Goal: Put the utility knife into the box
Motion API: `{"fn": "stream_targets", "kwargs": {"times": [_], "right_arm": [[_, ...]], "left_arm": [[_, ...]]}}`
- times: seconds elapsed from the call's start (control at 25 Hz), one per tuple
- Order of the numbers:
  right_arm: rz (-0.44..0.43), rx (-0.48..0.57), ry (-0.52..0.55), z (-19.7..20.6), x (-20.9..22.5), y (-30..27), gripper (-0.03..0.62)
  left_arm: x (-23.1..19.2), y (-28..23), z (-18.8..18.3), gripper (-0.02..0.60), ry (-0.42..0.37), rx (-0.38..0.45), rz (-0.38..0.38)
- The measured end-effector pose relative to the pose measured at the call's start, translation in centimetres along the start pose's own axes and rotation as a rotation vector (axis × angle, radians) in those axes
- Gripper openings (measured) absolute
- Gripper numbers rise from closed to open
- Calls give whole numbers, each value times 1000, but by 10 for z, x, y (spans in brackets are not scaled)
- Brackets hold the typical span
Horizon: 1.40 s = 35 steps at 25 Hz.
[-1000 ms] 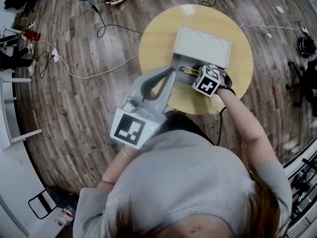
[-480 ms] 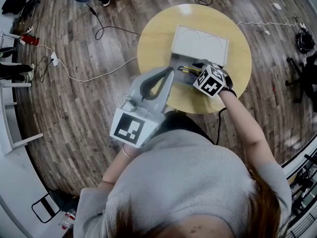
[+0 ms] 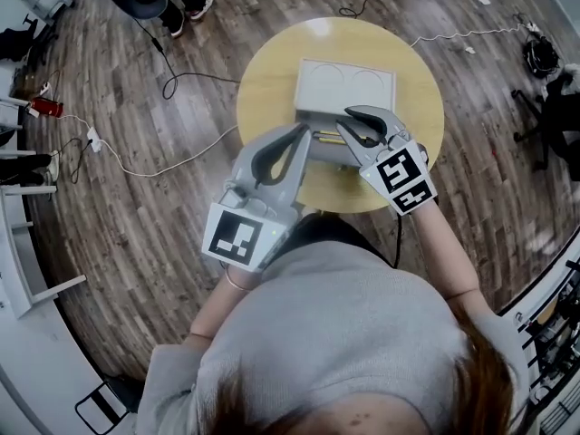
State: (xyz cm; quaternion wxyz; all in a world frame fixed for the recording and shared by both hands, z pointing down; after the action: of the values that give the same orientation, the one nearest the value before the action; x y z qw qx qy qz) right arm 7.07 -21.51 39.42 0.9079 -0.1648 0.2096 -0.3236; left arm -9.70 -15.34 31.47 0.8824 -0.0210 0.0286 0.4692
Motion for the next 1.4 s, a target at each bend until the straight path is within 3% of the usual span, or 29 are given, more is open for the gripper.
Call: {"fn": "stream_targets", "kwargs": {"times": [0.16,0.36,0.76,0.92,1.4], "right_arm": [[63,125,-89,-28,9,33,80],[207,313,-171,-51,12,68,29],[348,397,-216,-69,25,114,3],[356,419,-253,-67,28,128,3],[262,464,-312,-49,41,156,3]], "left_arm": [[-2,-10,-4,-3,-10,10,14],[0,-19,-8,-3,-17,23,45],[9,-39,-23,-3,-48,61,122],[16,-47,-26,-3,-44,67,135],[44,-41,-23,-3,-7,64,125]]}}
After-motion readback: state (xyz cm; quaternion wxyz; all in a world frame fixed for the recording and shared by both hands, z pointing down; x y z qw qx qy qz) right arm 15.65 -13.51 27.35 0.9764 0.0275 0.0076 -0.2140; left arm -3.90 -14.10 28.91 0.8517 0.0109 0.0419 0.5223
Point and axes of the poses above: the fingertips, and each gripper's own axes: y backward along the fingers, x to its right, z out of its underside, the point moved 9 cm from there along y, backward along the fingers, and after that the axes turned 15 degrees about z, right-handed, at the moved point
